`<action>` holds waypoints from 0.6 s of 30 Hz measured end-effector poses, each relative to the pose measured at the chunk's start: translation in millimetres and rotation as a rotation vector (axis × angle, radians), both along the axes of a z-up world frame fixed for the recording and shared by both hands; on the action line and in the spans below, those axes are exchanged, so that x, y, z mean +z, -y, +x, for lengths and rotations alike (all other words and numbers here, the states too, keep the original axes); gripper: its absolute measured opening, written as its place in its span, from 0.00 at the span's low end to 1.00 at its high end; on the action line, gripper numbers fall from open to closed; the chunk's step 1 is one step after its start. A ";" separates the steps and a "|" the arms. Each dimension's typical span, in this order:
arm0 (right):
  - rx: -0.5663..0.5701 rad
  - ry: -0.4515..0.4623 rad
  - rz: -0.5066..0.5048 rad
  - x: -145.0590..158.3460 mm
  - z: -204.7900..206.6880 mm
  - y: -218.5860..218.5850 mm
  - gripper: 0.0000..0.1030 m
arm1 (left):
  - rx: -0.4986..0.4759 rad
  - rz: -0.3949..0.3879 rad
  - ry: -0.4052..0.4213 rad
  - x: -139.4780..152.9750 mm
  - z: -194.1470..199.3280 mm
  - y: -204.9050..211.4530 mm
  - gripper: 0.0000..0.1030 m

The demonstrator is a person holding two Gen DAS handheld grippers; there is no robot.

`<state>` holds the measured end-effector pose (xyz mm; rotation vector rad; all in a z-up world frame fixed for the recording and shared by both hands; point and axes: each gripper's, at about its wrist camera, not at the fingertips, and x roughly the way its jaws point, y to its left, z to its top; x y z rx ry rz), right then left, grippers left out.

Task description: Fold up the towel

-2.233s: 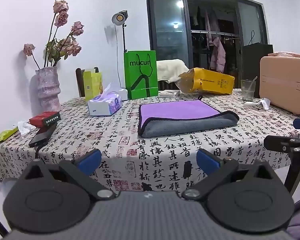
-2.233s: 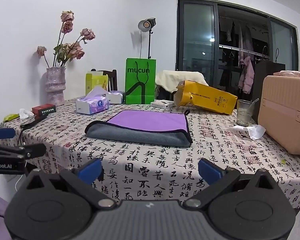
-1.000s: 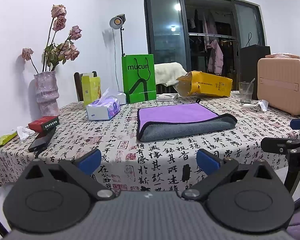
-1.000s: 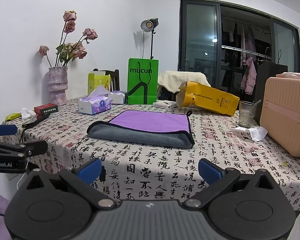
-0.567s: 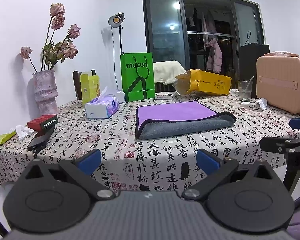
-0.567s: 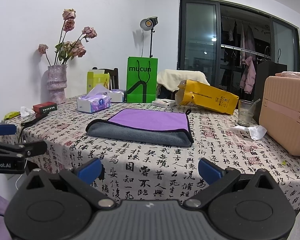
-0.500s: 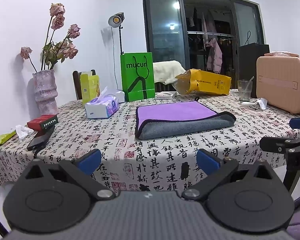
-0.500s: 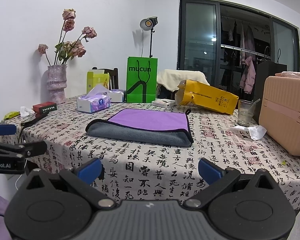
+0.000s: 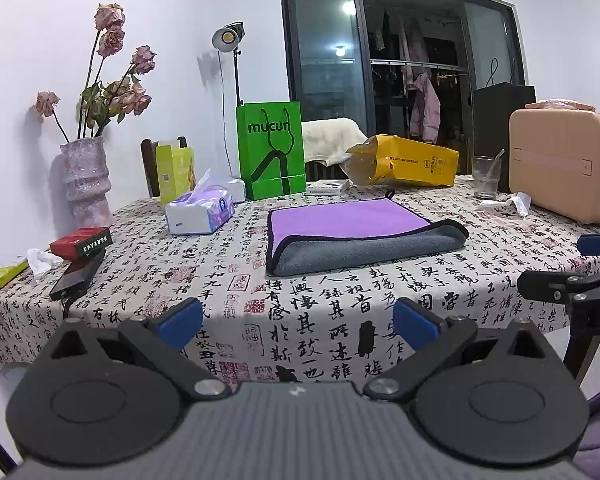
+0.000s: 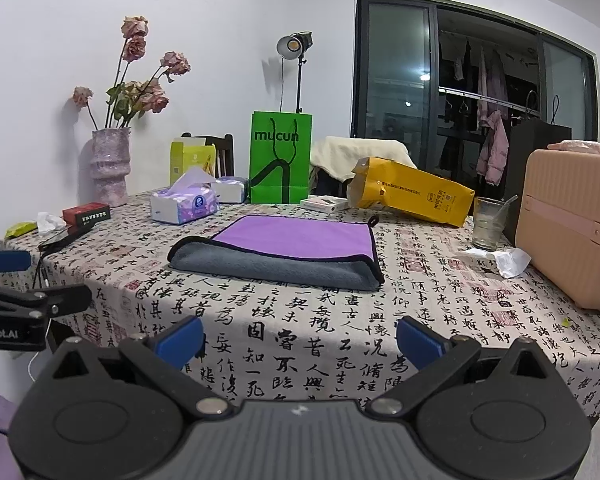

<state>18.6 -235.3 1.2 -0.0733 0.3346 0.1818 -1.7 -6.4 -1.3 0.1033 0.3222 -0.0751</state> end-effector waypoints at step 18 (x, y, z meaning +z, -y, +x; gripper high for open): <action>-0.022 0.052 0.002 -8.9 10.4 1.9 1.00 | 0.002 -0.008 -0.011 6.3 26.2 -10.3 1.00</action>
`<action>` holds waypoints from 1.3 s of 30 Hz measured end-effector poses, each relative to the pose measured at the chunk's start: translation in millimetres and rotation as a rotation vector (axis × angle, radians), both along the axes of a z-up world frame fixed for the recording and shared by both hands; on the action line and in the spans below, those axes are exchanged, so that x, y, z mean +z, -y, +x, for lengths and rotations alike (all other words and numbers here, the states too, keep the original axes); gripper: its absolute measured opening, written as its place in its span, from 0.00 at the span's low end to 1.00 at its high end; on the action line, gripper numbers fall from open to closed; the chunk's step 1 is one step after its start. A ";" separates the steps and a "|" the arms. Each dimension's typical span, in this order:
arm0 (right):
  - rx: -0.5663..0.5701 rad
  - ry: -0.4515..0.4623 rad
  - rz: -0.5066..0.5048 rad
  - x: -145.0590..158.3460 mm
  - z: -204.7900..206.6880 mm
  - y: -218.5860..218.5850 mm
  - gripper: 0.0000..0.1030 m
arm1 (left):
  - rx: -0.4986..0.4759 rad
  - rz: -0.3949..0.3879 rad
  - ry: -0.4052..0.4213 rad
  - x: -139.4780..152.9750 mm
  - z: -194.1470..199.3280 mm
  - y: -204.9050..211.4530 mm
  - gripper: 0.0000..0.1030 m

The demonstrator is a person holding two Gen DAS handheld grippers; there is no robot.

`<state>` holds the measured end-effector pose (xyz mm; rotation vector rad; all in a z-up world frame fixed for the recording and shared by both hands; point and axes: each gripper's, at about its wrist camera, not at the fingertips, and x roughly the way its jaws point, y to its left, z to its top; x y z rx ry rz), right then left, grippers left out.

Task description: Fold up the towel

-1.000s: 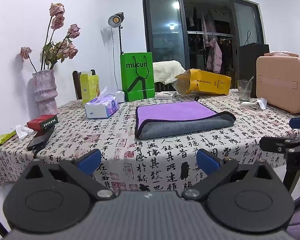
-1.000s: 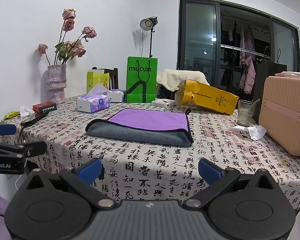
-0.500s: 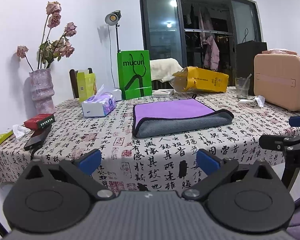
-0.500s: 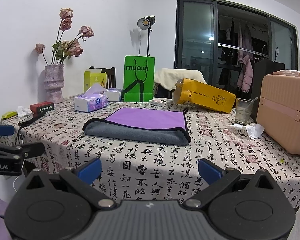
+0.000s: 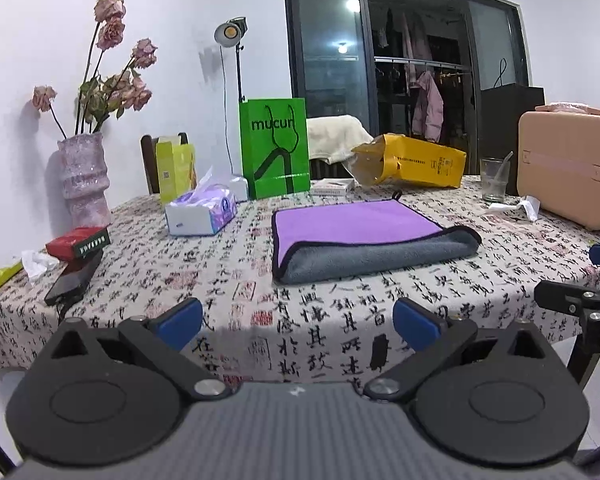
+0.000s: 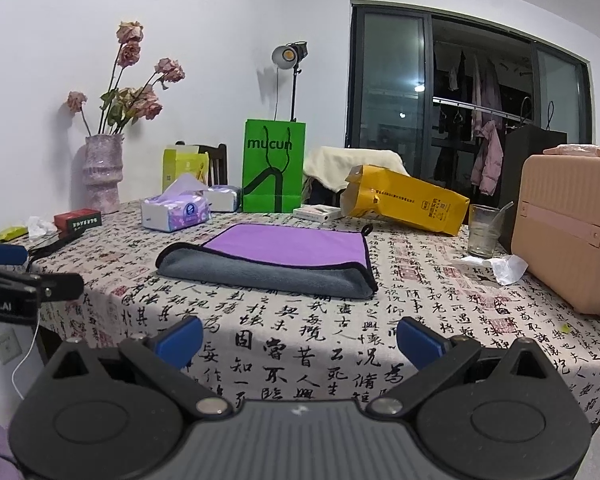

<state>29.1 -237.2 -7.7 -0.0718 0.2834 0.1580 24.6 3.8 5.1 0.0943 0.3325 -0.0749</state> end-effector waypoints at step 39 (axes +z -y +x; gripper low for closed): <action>-0.045 -0.033 -0.010 7.9 144.0 48.8 1.00 | -0.048 -0.067 -0.101 -13.4 166.3 -2.4 0.90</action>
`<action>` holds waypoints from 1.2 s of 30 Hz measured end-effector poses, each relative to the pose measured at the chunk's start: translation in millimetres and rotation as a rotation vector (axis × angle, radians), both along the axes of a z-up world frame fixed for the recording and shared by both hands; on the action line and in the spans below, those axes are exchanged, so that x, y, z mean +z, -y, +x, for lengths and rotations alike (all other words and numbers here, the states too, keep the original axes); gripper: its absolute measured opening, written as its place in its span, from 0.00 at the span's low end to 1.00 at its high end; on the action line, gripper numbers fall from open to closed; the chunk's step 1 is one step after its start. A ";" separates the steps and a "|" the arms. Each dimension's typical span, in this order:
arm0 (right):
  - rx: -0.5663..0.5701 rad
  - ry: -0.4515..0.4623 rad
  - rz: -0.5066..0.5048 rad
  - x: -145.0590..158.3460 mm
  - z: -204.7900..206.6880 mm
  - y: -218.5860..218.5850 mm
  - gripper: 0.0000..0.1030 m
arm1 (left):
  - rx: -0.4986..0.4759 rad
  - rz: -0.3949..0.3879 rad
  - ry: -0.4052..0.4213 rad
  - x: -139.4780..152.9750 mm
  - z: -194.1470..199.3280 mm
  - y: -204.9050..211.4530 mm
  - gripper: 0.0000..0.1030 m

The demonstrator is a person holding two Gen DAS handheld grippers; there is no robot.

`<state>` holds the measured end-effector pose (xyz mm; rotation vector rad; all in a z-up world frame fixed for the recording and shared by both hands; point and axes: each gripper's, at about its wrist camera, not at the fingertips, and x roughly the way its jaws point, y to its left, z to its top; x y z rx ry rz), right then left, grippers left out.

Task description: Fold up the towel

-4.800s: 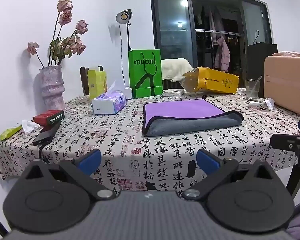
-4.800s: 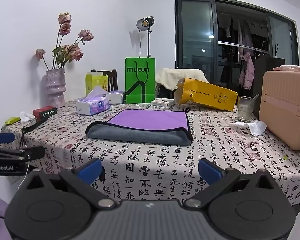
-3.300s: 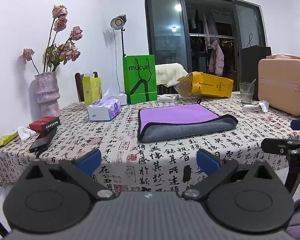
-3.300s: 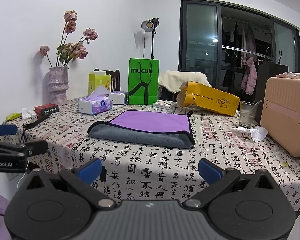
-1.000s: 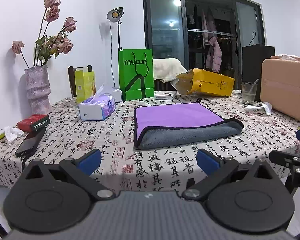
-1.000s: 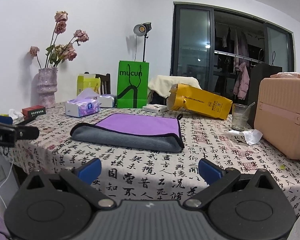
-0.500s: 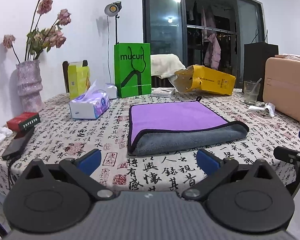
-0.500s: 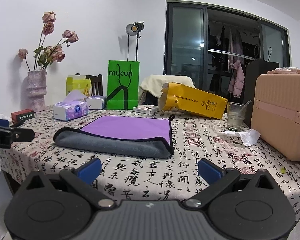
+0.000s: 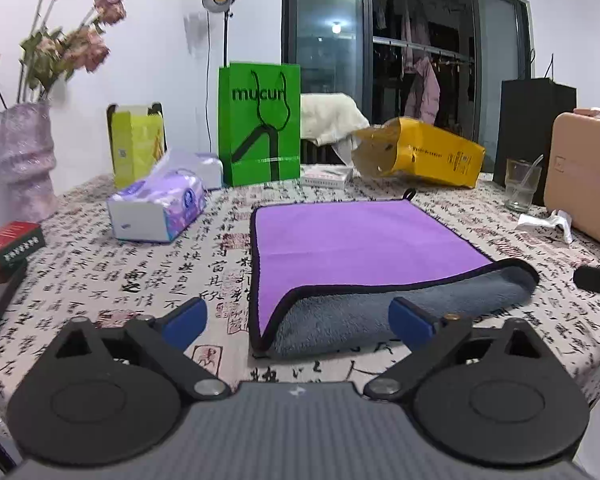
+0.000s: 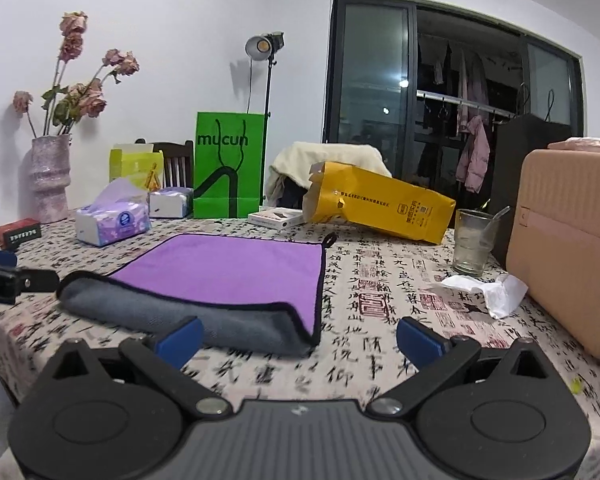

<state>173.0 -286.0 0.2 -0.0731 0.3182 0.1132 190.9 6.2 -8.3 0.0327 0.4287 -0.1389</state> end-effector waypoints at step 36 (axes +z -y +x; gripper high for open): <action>0.173 -0.152 0.044 3.0 137.8 1.5 0.05 | -0.139 -0.038 -0.056 29.7 108.2 -12.0 0.05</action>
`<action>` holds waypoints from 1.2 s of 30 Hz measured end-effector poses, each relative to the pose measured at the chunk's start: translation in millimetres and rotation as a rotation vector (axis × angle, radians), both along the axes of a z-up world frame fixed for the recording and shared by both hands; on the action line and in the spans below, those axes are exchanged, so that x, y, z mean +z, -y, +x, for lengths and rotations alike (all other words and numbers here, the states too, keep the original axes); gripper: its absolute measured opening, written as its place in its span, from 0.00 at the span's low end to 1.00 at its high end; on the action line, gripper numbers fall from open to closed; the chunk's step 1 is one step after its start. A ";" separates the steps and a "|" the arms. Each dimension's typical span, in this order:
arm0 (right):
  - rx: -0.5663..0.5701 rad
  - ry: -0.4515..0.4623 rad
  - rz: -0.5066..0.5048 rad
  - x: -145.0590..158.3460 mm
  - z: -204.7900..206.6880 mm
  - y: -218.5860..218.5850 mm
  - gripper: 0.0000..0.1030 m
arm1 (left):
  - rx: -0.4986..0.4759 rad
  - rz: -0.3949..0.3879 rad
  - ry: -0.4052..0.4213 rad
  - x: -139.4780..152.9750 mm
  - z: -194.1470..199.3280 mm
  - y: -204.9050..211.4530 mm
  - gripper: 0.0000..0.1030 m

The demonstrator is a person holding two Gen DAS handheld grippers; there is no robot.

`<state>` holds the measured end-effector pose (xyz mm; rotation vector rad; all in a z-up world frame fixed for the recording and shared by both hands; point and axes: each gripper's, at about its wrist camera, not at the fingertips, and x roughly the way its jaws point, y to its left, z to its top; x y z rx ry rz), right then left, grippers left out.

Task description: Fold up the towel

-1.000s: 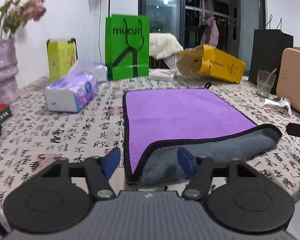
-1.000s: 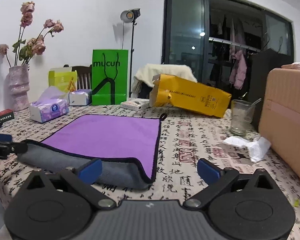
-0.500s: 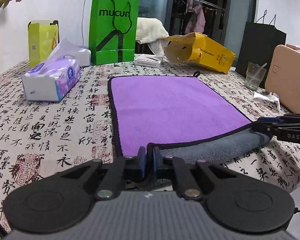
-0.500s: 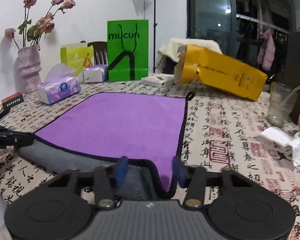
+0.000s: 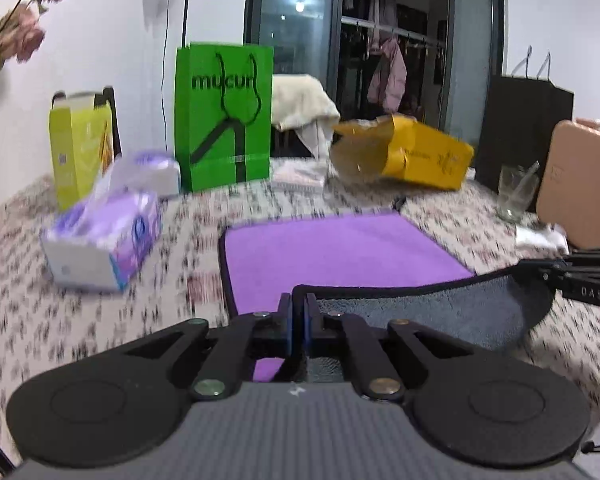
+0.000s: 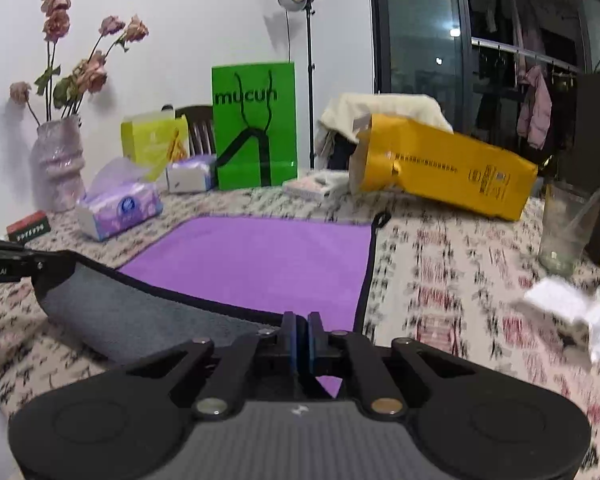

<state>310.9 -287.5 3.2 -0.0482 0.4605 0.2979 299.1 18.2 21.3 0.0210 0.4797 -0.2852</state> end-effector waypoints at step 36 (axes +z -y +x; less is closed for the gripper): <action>-0.058 -0.192 0.054 8.1 266.3 4.8 0.05 | 0.055 -0.038 -0.236 -15.2 249.3 -4.0 0.08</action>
